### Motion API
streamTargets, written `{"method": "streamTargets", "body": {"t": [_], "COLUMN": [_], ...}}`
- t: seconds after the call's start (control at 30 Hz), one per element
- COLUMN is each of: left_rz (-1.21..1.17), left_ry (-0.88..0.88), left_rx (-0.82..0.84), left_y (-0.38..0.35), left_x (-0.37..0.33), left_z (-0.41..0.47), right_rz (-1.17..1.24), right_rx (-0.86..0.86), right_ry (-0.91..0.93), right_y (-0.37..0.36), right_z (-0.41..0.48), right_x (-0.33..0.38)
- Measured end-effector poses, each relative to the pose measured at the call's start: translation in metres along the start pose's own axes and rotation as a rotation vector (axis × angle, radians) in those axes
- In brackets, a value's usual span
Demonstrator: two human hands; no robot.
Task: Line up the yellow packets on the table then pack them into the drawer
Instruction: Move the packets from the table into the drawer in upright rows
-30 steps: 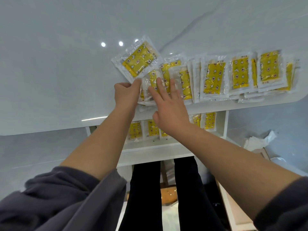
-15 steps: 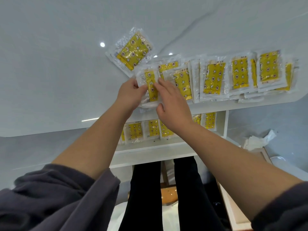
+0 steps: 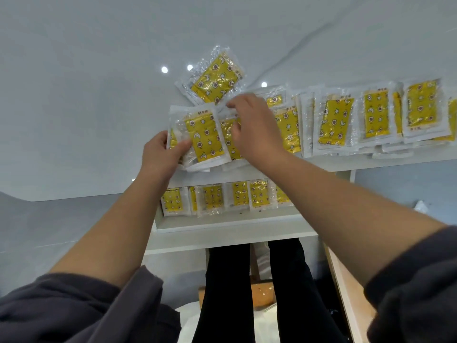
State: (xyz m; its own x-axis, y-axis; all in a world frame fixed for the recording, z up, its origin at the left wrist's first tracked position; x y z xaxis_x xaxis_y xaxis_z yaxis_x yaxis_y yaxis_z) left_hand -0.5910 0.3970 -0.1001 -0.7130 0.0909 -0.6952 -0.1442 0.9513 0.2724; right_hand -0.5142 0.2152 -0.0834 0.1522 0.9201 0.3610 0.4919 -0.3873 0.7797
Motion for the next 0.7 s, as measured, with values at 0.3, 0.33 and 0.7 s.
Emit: {"method": "streamTargets", "body": {"t": [0.3, 0.33, 0.7], "left_rz": [0.168, 0.188, 0.230], "left_ry": [-0.064, -0.078, -0.064], "left_rx": [0.029, 0.027, 0.011], "left_y": [0.026, 0.026, 0.028], "left_x": [0.013, 0.013, 0.015], "left_z": [0.010, 0.010, 0.003], "right_rz": [-0.544, -0.620, -0.867], "right_rx": [0.081, 0.076, 0.141], "right_ry": [0.375, 0.431, 0.631], "right_y": [0.017, 0.018, 0.021], "right_z": [0.095, 0.098, 0.084], "right_x": [0.059, 0.066, 0.082]}}
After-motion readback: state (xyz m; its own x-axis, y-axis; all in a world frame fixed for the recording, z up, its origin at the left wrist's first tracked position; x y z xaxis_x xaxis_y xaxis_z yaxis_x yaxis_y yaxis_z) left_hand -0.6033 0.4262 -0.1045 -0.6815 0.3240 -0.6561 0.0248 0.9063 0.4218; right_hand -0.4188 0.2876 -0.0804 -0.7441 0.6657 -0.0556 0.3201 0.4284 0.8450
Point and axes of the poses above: each hand's wrist, its own z-axis towards the middle knuckle, its own y-axis out of the back of the hand, x = y × z, the point moved 3 cm from there along z, towards the middle knuckle, and after that the axes turned 13 degrees about -y, right-handed, at the moved point
